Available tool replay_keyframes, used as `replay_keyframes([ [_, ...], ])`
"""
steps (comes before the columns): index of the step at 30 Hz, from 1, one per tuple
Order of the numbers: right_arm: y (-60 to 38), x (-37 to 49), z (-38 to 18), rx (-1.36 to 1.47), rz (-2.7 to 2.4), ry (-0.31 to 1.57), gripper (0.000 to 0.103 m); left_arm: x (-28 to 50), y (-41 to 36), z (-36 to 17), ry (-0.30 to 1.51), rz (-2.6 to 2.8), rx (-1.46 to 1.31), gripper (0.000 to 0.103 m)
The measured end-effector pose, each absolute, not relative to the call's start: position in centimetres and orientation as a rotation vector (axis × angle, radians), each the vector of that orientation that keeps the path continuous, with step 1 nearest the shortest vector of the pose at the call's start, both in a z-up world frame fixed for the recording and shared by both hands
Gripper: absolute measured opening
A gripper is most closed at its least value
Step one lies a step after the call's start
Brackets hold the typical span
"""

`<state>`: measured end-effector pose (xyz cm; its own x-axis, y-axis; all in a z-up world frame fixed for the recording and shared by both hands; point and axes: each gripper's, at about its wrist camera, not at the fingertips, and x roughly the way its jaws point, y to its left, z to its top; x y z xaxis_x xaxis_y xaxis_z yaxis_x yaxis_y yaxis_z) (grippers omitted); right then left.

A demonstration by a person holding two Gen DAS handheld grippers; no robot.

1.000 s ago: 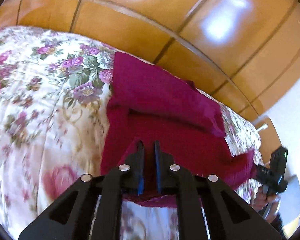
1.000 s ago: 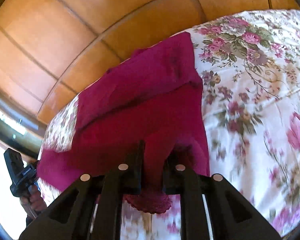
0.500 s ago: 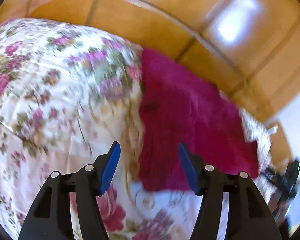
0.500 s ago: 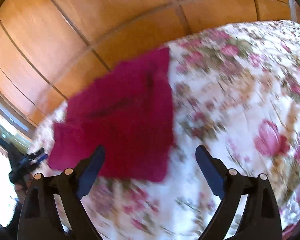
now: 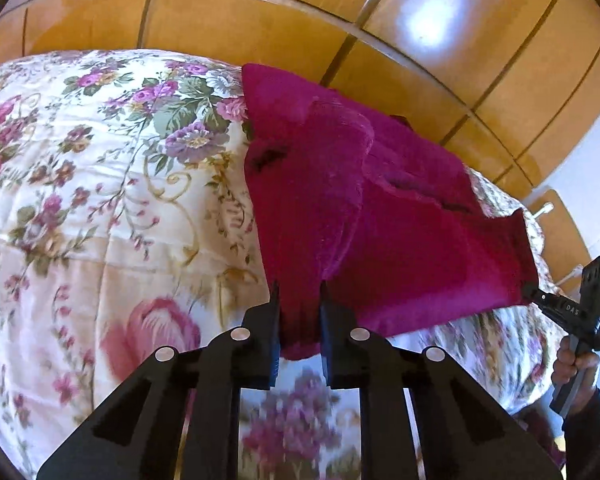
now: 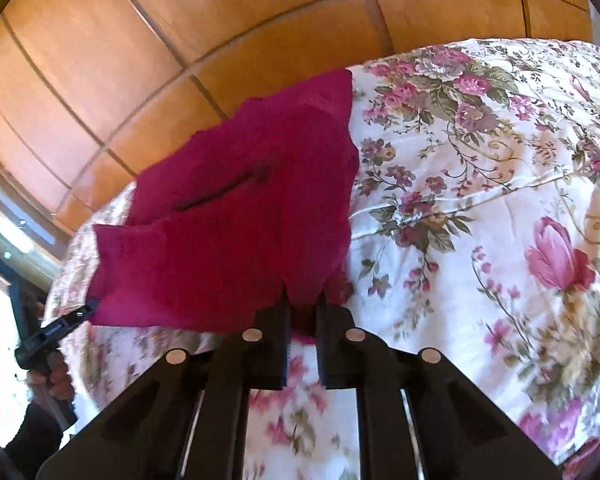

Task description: Fold small clothes

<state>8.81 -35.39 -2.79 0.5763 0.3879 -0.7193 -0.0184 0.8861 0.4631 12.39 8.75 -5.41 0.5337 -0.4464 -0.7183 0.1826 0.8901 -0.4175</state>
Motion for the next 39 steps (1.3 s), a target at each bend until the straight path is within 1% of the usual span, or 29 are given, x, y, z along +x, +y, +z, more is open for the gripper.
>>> replay_keyframes([
  [6,-35.6,4.1,-1.5,0.396,0.267,0.968,0.007,6.8,8.9,-5.1,0.952,-0.429,-0.332,0.012],
  [11,-36.2,0.5,-2.7,0.363,0.252,1.055,0.007,1.7,9.4,-6.4,1.006,-0.439,-0.359,0.012],
  [13,-36.2,-0.1,-3.3,0.343,0.24,1.081,0.007,0.8,9.4,-6.6,1.011,-0.43,-0.335,0.015],
  [14,-36.1,0.0,-3.5,0.342,0.239,1.086,0.009,0.8,9.5,-6.4,1.001,-0.425,-0.335,0.015],
  [15,-36.2,0.0,-3.6,0.339,0.235,1.086,0.015,0.9,9.6,-6.2,0.994,-0.426,-0.337,0.022],
  [16,-36.2,0.3,-3.5,0.337,0.23,1.082,0.018,1.3,9.6,-5.7,0.976,-0.419,-0.324,0.03],
  [17,-36.3,0.5,-3.3,0.341,0.225,1.072,0.035,1.6,9.5,-5.2,0.956,-0.405,-0.306,0.033],
  [18,-36.4,0.7,-3.1,0.342,0.218,1.063,0.054,2.1,9.6,-4.9,0.941,-0.4,-0.297,0.04],
  [19,-36.6,1.0,-2.5,0.335,0.202,1.037,0.057,2.8,9.5,-4.5,0.924,-0.405,-0.293,0.046],
  [23,-36.6,2.8,-1.3,0.316,0.168,0.978,0.057,5.5,9.0,-3.8,0.901,-0.418,-0.284,0.047],
  [25,-36.2,3.9,-0.9,0.282,0.152,0.961,0.057,7.1,8.4,-3.8,0.898,-0.436,-0.277,0.062],
  [27,-35.8,5.1,-0.8,0.276,0.144,0.948,0.054,8.4,8.0,-4.3,0.908,-0.413,-0.286,0.062],
  [28,-35.4,5.6,-0.6,0.269,0.144,0.941,0.053,9.1,7.7,-4.6,0.919,-0.425,-0.3,0.06],
  [29,-35.2,6.0,-0.6,0.26,0.143,0.937,0.049,9.3,7.3,-4.9,0.924,-0.435,-0.304,0.053],
  [30,-34.9,6.4,-0.6,0.248,0.14,0.936,0.038,9.5,7.0,-5.0,0.929,-0.44,-0.3,0.031],
  [31,-34.5,6.7,-0.6,0.235,0.14,0.94,0.03,9.6,6.6,-5.2,0.939,-0.444,-0.28,0.018],
  [32,-34.0,6.9,-0.6,0.212,0.142,0.949,0.014,9.3,6.4,-5.0,0.923,-0.437,-0.259,0.011],
  [33,-33.7,6.9,-0.5,0.187,0.129,0.951,0.008,9.0,6.4,-4.8,0.906,-0.434,-0.251,0.006],
  [35,-33.8,6.4,0.2,0.168,0.113,0.944,0.008,7.7,7.0,-3.2,0.854,-0.456,-0.265,0.006],
  [39,-34.5,4.5,3.9,0.218,0.181,0.859,0.008,4.7,8.6,0.9,0.729,-0.5,-0.284,0.006],
])
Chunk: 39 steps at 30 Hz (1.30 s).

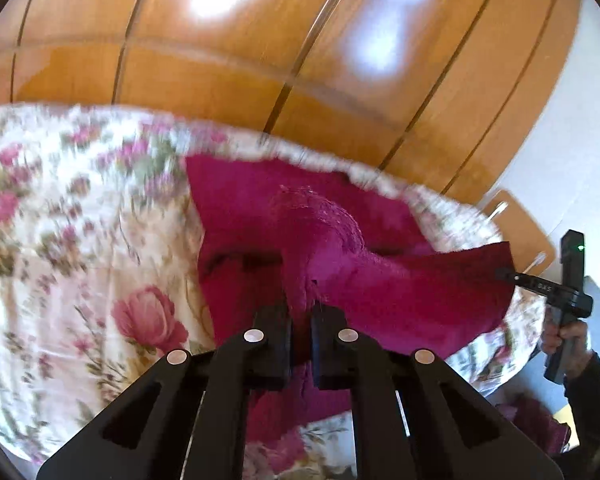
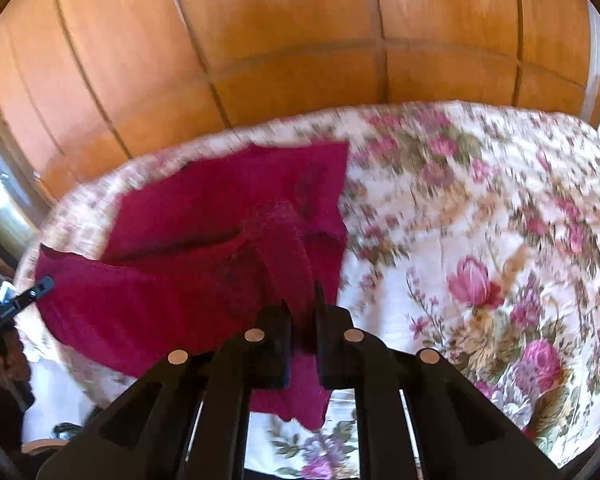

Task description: Fold small clothes

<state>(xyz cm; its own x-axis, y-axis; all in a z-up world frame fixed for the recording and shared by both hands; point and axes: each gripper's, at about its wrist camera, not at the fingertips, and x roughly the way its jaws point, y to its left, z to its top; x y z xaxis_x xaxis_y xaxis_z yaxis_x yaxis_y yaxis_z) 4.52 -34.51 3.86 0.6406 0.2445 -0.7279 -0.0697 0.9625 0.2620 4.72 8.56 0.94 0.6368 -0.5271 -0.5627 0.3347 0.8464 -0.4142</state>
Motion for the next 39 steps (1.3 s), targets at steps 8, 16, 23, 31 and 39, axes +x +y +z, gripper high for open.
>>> replay_keyframes([
  [8,-35.2,10.5,7.3,0.279,0.18,0.746,0.008,9.9,8.8,5.6,0.623,-0.439,-0.251,0.006],
  [16,-35.0,23.3,5.3,0.308,0.099,0.754,0.008,21.8,7.5,4.4,0.678,-0.278,-0.181,0.006],
  [23,-33.7,31.2,-2.5,0.29,0.026,0.936,0.008,30.2,6.5,-2.5,0.874,-0.134,-0.122,0.006],
  [31,-36.1,28.7,-3.7,0.365,0.094,0.946,0.045,28.3,9.9,-4.2,0.914,-0.147,-0.266,0.036],
  [39,-40.0,16.5,-1.1,0.463,0.187,0.894,0.046,18.4,12.3,-3.9,0.892,-0.258,-0.31,0.036],
])
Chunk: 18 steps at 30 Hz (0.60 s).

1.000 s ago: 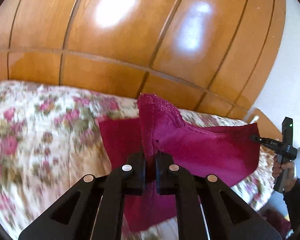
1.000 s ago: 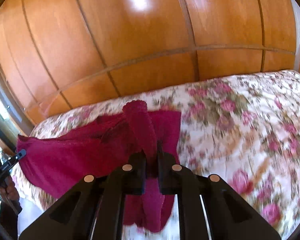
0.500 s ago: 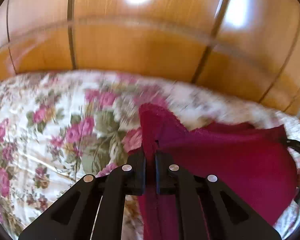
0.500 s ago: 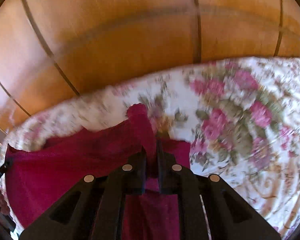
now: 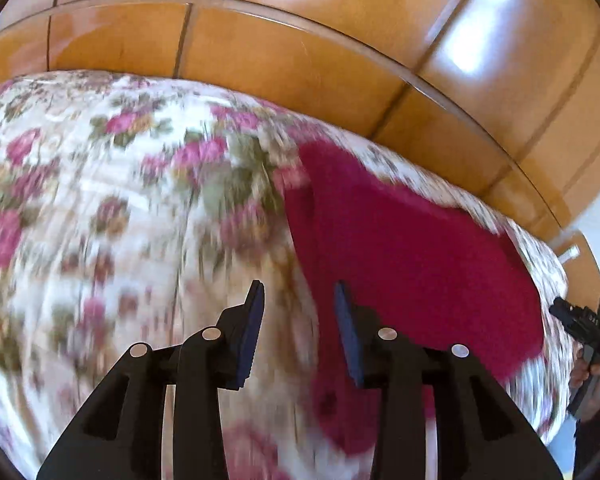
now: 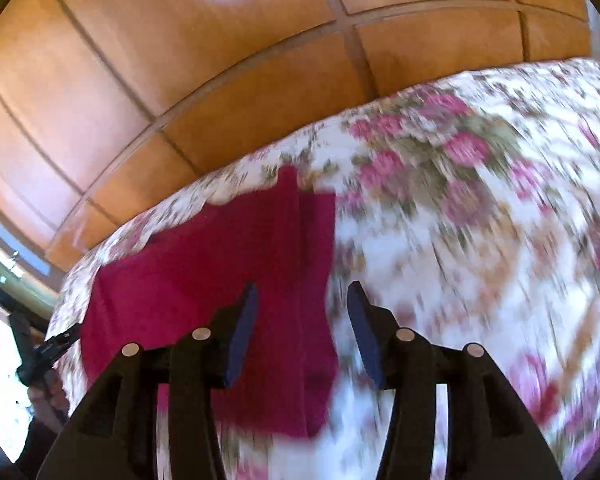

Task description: Fold small clothes

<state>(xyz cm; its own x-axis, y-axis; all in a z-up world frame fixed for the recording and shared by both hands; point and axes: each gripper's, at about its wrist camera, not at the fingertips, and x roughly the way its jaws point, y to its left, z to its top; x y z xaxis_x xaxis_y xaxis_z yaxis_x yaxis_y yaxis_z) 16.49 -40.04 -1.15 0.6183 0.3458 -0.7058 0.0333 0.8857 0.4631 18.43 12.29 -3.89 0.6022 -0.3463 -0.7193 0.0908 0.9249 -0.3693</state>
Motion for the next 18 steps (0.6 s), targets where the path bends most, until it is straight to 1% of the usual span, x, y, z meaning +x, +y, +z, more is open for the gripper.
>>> replay_keyframes([
  [3,-39.2,12.1,-2.1,0.424,0.213,0.94,0.046,14.4,11.3,-4.8,0.894,-0.324,-0.276,0.036],
  [7,-37.7,10.7,-4.3,0.419,0.223,0.976,0.046,12.7,9.8,-6.1,0.916,-0.362,-0.255,0.036],
  [8,-37.5,10.7,-4.4,0.423,0.222,0.973,0.042,12.8,9.5,-6.2,0.918,-0.362,-0.258,0.036],
  [9,-37.2,11.1,-4.7,0.419,0.224,0.972,0.022,12.8,9.6,-6.3,0.916,-0.356,-0.258,0.036],
  [10,-36.7,11.3,-4.7,0.401,0.227,0.985,0.007,12.8,9.6,-6.3,0.914,-0.338,-0.248,0.036],
  [12,-36.1,11.2,-3.9,0.318,0.203,0.992,0.004,12.4,9.8,-5.9,0.913,-0.309,-0.218,0.035],
  [13,-36.2,10.9,-3.2,0.287,0.193,0.976,0.004,12.0,10.1,-5.5,0.899,-0.299,-0.2,0.032],
  [15,-37.1,10.6,-2.6,0.248,0.138,0.963,0.001,11.3,10.5,-5.3,0.887,-0.282,-0.164,0.032],
  [18,-38.4,11.1,-4.1,0.185,0.005,1.009,0.0,10.7,11.5,-5.6,0.911,-0.3,-0.165,0.032],
])
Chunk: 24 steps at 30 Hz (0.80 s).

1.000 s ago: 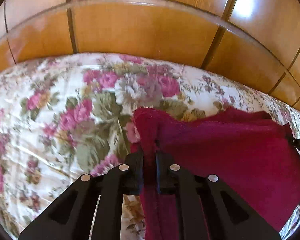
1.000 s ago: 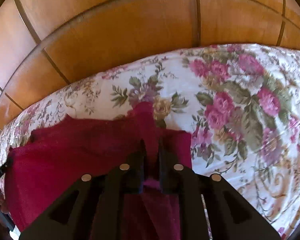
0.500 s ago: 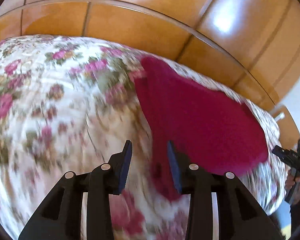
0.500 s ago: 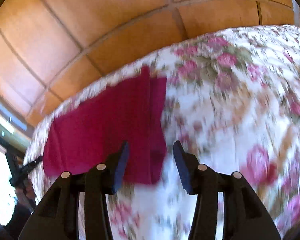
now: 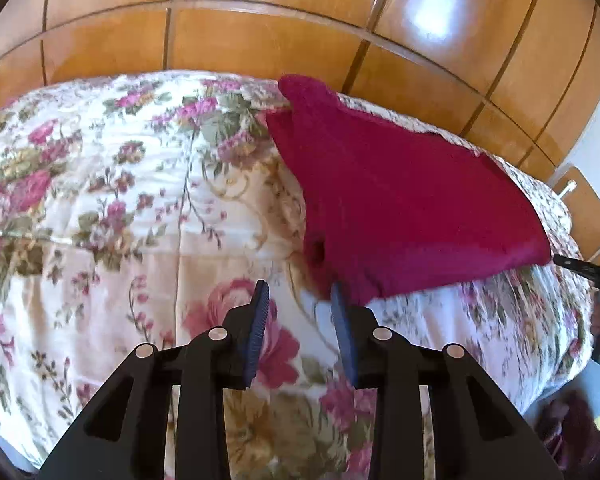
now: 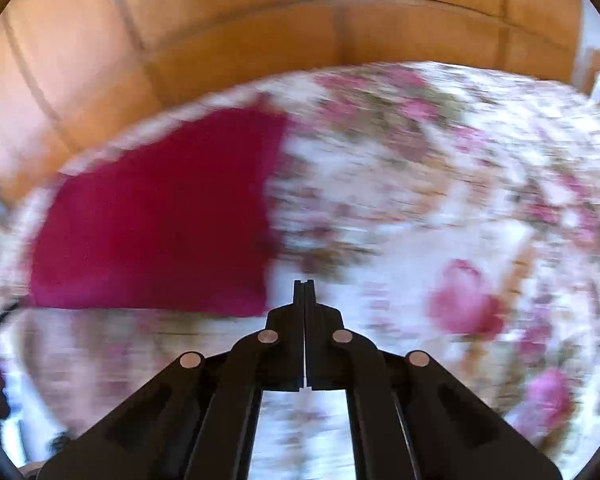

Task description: Fold small clothes

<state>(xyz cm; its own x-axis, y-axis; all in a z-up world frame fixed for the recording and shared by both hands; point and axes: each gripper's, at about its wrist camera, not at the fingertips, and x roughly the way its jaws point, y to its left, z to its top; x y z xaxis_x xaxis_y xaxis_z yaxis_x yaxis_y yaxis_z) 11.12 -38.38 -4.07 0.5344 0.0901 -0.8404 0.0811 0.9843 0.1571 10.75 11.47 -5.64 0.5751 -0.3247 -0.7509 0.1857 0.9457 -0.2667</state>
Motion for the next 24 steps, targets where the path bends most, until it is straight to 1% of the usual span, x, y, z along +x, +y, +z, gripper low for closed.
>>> replay_keyframes([
  [2,-39.5,11.0,-5.8,0.272,-0.013,1.043,0.0,10.1,11.7,-5.6,0.91,-0.315,-0.176,0.033],
  [4,-40.0,10.0,-6.1,0.339,-0.001,1.016,0.0,9.3,11.8,-5.2,0.892,-0.334,-0.178,0.043],
  [5,-40.1,9.7,-5.9,0.356,0.008,1.003,0.004,8.9,11.9,-4.9,0.876,-0.347,-0.184,0.045],
  [6,-40.1,9.0,-5.6,0.385,0.016,0.986,0.014,8.6,11.9,-4.7,0.861,-0.362,-0.187,0.046],
  [7,-40.1,8.6,-5.4,0.398,0.015,0.977,0.029,8.4,11.7,-4.6,0.853,-0.372,-0.178,0.046],
  [8,-40.0,8.2,-5.2,0.413,0.015,0.968,0.058,8.3,11.4,-4.6,0.849,-0.378,-0.163,0.046],
  [9,-39.9,7.5,-4.8,0.425,0.013,0.946,0.061,8.3,11.0,-4.7,0.847,-0.382,-0.147,0.046],
  [14,-37.7,7.3,-2.8,0.383,0.04,0.927,0.061,9.3,9.3,-5.5,0.843,-0.426,-0.091,0.046],
  [20,-35.8,9.7,-2.4,0.356,0.065,0.914,0.065,11.9,9.0,-6.9,0.85,-0.449,-0.103,0.046],
  [21,-35.5,10.2,-2.5,0.356,0.07,0.918,0.065,12.3,8.9,-7.1,0.856,-0.461,-0.108,0.04],
  [22,-35.2,11.0,-2.9,0.349,0.079,0.934,0.065,12.5,8.8,-7.3,0.868,-0.493,-0.115,0.022],
  [23,-34.7,11.9,-3.5,0.327,0.078,0.961,0.059,12.6,8.7,-7.3,0.878,-0.529,-0.119,0.015],
  [24,-34.4,12.3,-3.9,0.308,0.079,0.984,0.023,12.5,8.6,-7.0,0.873,-0.539,-0.11,0.008],
])
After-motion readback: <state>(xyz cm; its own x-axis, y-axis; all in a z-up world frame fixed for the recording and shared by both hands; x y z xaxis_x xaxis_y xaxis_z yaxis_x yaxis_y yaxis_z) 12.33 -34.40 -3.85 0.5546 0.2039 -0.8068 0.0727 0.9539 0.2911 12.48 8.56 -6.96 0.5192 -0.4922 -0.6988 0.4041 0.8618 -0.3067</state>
